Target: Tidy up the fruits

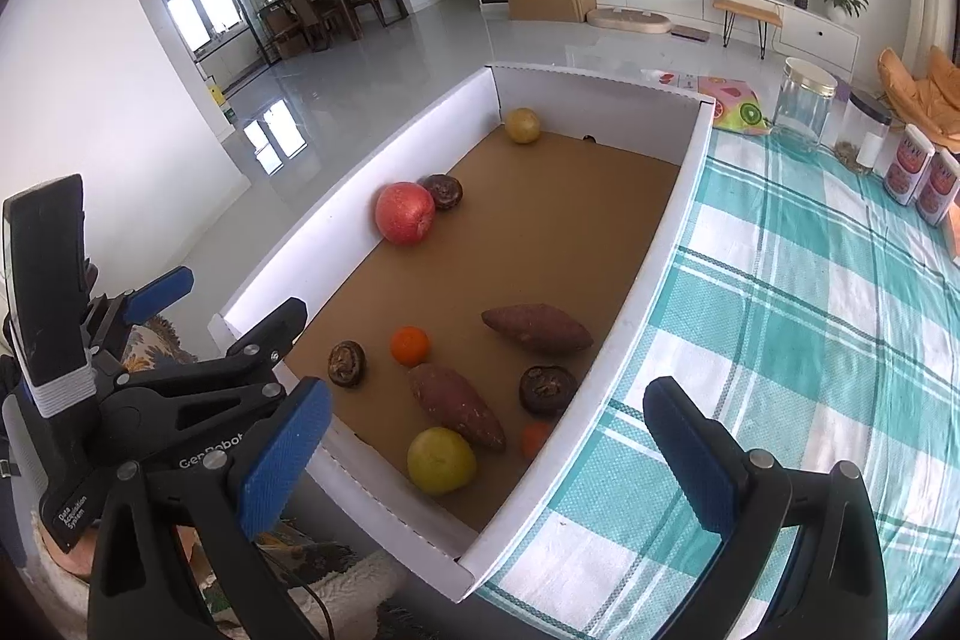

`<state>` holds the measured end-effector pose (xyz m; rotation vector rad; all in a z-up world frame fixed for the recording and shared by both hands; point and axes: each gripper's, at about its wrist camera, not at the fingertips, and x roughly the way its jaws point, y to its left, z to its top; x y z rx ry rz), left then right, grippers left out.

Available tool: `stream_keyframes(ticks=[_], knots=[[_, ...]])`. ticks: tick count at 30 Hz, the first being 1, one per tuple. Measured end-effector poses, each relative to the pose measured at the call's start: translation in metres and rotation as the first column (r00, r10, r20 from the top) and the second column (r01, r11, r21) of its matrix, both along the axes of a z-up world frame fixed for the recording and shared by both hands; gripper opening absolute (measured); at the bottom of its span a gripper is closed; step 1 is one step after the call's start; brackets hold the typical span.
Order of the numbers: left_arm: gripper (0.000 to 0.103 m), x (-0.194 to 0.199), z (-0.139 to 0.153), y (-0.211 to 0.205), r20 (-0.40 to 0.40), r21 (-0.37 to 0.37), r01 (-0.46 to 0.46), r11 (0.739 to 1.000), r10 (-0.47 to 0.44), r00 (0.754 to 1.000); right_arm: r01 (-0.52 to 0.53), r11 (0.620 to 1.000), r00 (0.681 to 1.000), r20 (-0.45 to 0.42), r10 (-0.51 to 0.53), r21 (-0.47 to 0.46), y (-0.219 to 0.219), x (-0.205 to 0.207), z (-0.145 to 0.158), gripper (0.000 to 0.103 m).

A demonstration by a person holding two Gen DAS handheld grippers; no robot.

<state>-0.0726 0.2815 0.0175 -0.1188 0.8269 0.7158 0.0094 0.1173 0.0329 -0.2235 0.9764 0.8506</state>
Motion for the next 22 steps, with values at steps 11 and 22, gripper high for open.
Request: stream_keyframes(ticks=[11,22], knots=[[0.099,-0.007,-0.002,0.007,0.009,-0.035,-0.005,0.999,0.005,1.000,0.019,0.999,0.999,-0.025,-0.020,-0.047,0.008,-0.001,-0.007,0.103],[0.102,-0.013,-0.003,0.009,0.021,-0.068,0.002,0.998,-0.001,1.000,0.009,0.997,1.000,-0.016,-0.011,-0.079,0.016,-0.005,-0.012,0.103]])
